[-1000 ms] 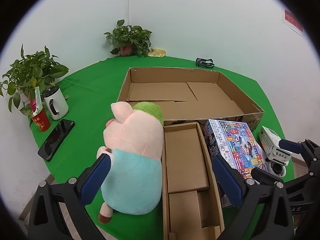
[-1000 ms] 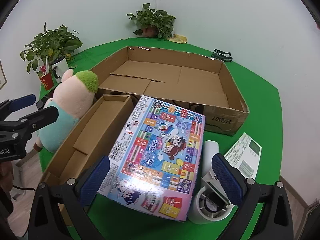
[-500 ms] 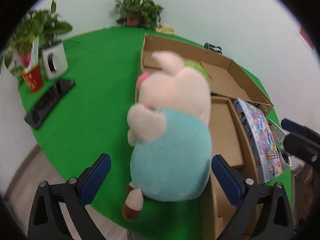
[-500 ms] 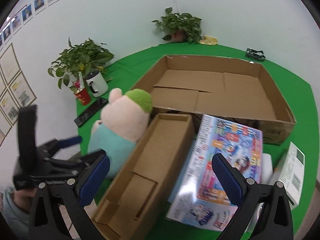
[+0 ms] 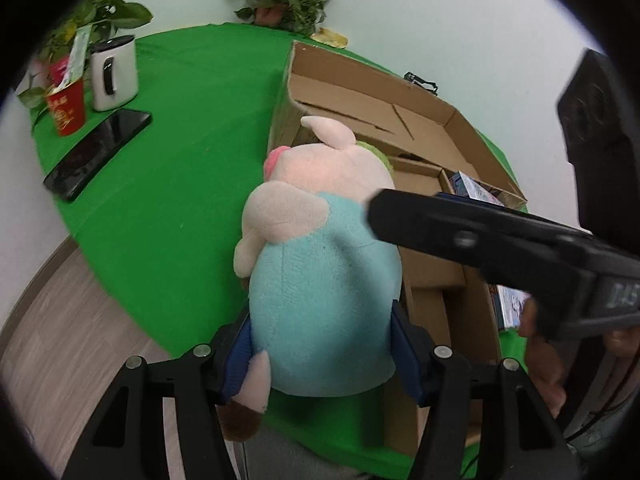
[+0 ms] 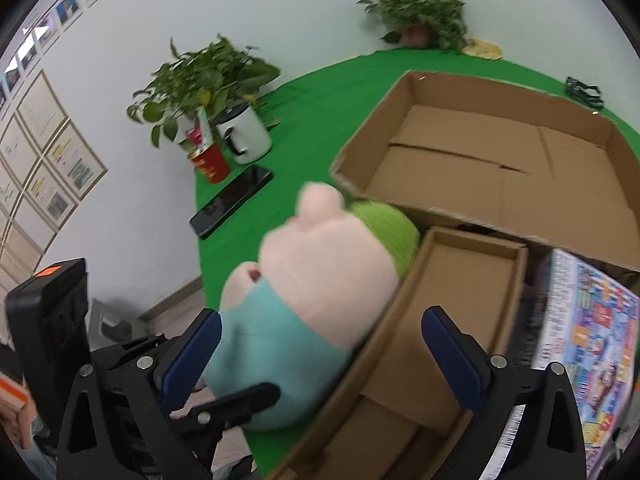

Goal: Organize objects
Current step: 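Close both grippers on the plush pig beside the cardboard tray, then carry the plush pig into the large cardboard box and open both grippers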

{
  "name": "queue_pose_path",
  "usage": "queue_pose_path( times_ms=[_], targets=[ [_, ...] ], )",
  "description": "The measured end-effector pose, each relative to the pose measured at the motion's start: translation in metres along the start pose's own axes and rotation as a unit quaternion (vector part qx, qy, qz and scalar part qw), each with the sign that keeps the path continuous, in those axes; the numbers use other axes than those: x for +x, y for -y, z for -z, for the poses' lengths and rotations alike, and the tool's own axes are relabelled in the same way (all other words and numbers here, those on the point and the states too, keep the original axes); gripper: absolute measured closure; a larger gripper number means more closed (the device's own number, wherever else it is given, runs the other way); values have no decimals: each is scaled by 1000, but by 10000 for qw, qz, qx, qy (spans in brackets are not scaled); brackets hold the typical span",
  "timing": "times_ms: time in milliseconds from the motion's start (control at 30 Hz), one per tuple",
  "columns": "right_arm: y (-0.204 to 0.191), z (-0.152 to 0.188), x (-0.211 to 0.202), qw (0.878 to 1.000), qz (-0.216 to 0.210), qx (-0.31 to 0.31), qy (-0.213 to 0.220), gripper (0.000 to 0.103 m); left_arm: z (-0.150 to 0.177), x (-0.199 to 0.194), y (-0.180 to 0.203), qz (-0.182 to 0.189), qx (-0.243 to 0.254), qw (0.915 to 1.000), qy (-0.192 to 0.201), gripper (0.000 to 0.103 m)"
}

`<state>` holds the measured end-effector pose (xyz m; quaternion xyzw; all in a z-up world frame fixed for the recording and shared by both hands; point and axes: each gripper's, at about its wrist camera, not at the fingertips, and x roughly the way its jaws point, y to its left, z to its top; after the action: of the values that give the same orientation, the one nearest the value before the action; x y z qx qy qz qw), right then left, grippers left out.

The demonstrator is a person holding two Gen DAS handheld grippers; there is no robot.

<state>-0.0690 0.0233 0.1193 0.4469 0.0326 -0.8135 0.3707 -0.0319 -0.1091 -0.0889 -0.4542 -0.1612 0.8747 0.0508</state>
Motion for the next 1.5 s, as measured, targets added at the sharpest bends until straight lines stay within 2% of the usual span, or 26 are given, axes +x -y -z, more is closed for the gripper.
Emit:
queue_pose_path(
  times_ms=[167,367,433,500,667,767,900,1033,1167,1333,1500],
  targets=[
    [-19,10,43,9985,-262,42,-489,7,15,-8,3,-164,-188,9997,-57,41],
    [-45,21,60,9979,-282,-115,-579,7,14,-7,6,-247,-29,9997,-79,44],
    [-54,22,68,9977,-173,-261,-603,12,16,-10,10,-276,28,9996,-48,46],
    [-54,23,69,9977,-255,-167,-613,21,17,-13,12,-294,43,9996,-24,47],
    [-48,26,32,9982,-404,-227,-374,33,7,-31,30,-378,264,9985,285,49],
    [-46,11,3,9987,-365,-363,24,35,-17,-49,51,-350,525,9957,679,49],
    [-38,-35,-53,9958,-227,-454,765,35,-69,-75,91,-165,1058,9851,1346,49],
    [-28,-83,-98,9901,103,-597,1266,35,-118,-81,113,66,1172,9798,1616,49],
    [-20,-128,-115,9880,392,-727,1309,35,-155,-77,126,178,1199,9788,1652,49],
    [-3,-171,-116,9903,403,-641,1163,35,-188,-62,131,157,1229,9804,1533,49],
    [22,-193,-99,9933,316,-556,957,35,-190,-43,126,119,1137,9849,1301,49]
  ],
)
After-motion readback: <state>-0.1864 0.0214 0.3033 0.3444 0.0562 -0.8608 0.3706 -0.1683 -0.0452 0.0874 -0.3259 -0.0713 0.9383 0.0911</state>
